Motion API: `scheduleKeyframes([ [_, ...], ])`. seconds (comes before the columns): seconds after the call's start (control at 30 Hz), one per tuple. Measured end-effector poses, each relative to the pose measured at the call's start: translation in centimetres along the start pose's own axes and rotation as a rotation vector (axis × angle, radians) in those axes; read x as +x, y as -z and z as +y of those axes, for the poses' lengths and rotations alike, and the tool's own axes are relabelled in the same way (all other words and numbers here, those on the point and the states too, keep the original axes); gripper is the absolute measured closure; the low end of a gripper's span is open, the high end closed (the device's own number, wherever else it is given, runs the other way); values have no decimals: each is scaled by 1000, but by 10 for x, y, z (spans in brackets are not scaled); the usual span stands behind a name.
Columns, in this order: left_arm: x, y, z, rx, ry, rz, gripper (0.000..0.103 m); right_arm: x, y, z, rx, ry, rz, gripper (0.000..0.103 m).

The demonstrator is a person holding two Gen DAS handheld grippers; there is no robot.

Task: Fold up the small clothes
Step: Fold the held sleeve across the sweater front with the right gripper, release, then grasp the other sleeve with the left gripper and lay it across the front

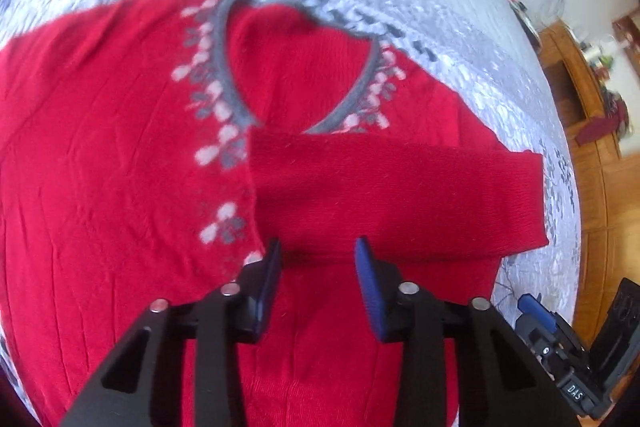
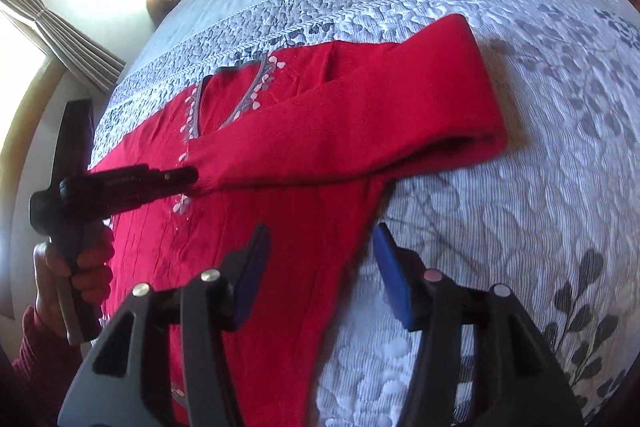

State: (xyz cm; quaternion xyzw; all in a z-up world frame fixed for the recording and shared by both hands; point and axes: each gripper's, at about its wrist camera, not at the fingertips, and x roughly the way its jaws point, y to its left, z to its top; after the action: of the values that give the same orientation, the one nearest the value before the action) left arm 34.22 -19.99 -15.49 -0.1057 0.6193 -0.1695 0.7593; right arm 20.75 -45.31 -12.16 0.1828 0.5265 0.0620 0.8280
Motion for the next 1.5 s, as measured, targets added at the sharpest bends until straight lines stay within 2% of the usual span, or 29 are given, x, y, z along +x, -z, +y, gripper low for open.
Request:
scheduleKeyframes([
  [0.07, 3, -2, -4, 11, 13, 27, 69, 1, 2, -1, 1, 4, 0, 49],
  [0.13, 8, -5, -4, -8, -30, 44, 64, 3, 6, -1, 3, 8, -2, 49],
  [0.2, 8, -6, 0, -17, -49, 39, 54, 3, 11, -2, 10, -12, 3, 49],
  [0.27, 1, -3, 4, -26, -104, 25, 48, 4, 15, 0, -1, -9, 5, 49],
  [0.37, -16, 1, 8, -18, -118, -31, 37, 5, 18, 2, -9, -5, 8, 49],
  [0.43, -16, -2, 7, 3, -134, -28, 35, 8, 18, 4, -7, -9, 11, 49],
  [0.53, -1, -7, 7, 3, -138, 20, 35, 10, 16, 7, -4, -16, 10, 49],
  [0.6, 10, -8, 12, -11, -124, 52, 37, 11, 15, 9, -8, -17, 12, 49],
  [0.67, 12, -8, 9, -5, -128, 37, 41, 10, 15, 9, -19, -7, 12, 49],
  [0.73, 12, -8, 4, 10, -108, 22, 53, 10, 15, 9, -25, 6, 15, 49],
  [0.8, 14, -9, 2, 6, -94, 13, 70, 10, 16, 6, -17, 8, 17, 49],
  [0.83, 14, -11, 1, 5, -92, 13, 73, 11, 17, 6, -13, 6, 17, 49],
  [0.9, 14, -14, 4, -7, -92, 9, 97, 11, 18, 4, -1, -3, 14, 49],
  [0.93, 12, -16, 9, -23, -83, 2, 101, 11, 19, 3, 2, -5, 12, 49],
  [1.0, 5, -18, 16, -56, -73, -20, 101, 10, 20, 2, 10, -11, 12, 49],
  [1.17, -57, -29, 22, -33, -75, -223, 101, 6, 22, -4, 21, -6, 5, 49],
  [1.23, -87, -40, 30, -25, -117, -299, 101, 3, 21, -9, 34, -3, -2, 49],
  [1.33, -117, -59, 50, -33, -157, -354, 101, 0, 20, -14, 52, -5, -12, 49],
  [1.43, -133, -76, 81, -51, -251, -401, 101, 2, 19, -15, 57, -2, -8, 49],
  [1.5, -129, -81, 98, -42, -310, -395, 101, 6, 15, -15, 59, -8, 1, 49],
])
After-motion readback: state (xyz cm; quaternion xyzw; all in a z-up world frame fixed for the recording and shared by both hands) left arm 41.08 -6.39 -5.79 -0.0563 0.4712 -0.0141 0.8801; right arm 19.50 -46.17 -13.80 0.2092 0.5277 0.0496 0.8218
